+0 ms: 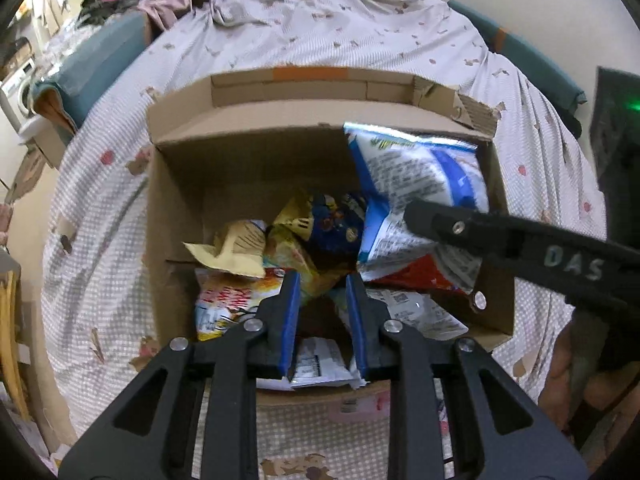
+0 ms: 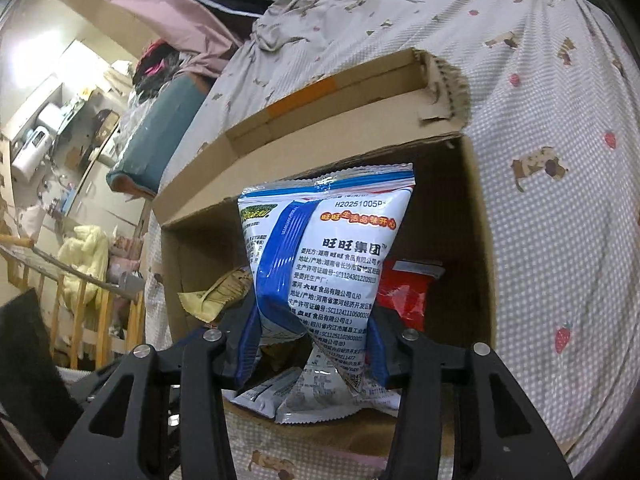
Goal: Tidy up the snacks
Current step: 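Carry the Wangwang bag and white bar over the box and open both tools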
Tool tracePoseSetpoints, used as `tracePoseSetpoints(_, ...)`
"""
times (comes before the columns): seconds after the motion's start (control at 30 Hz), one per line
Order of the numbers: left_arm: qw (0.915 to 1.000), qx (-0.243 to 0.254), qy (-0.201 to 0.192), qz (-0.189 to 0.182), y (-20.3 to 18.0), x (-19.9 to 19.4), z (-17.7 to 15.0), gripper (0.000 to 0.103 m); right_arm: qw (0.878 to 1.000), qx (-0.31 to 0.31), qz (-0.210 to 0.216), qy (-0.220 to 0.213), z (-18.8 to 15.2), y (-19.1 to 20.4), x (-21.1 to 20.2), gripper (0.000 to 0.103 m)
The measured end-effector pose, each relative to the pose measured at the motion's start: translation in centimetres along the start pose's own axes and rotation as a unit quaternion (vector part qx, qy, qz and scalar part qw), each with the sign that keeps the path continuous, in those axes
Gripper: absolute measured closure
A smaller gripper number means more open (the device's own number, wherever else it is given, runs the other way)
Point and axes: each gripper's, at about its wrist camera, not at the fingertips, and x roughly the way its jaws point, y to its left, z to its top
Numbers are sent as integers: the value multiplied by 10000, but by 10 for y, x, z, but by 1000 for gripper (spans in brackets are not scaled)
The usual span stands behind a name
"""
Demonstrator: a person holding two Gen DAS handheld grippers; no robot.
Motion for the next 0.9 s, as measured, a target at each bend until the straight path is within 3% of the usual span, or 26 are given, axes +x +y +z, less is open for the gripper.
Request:
tracePoseSetpoints(0.2,9997,-69,-190,127,10,-9,0,82,9988,-329,298,-196,0,14,-3,50)
tracePoseSetpoints(0.27,9997,-144,-183,89,14,-11,0,81,9985,-351,361,-235,0,15,-6,33)
tracePoseSetpoints(0.3,9997,-173,-170,15,16,-12,0,73,9988,-287,276,-278,-1,13,-8,20)
tracePoseSetpoints(0.33,9997,-181,-159,-47,17,-13,-1,62,9990,-236,232,-306,-1,10,-10,16)
tracePoseSetpoints(0.43,9995,-220,-244,-27,21,-18,-2,44,9988,-90,401,-248,0,4,-19,14)
tracePoseSetpoints(0.53,9992,-299,-268,-6,25,-20,-3,34,9986,-132,303,-412,-5,3,-31,11)
tracePoseSetpoints(0.9,9985,-429,-326,61,34,-33,-14,29,9984,-179,228,-494,-18,8,-47,5)
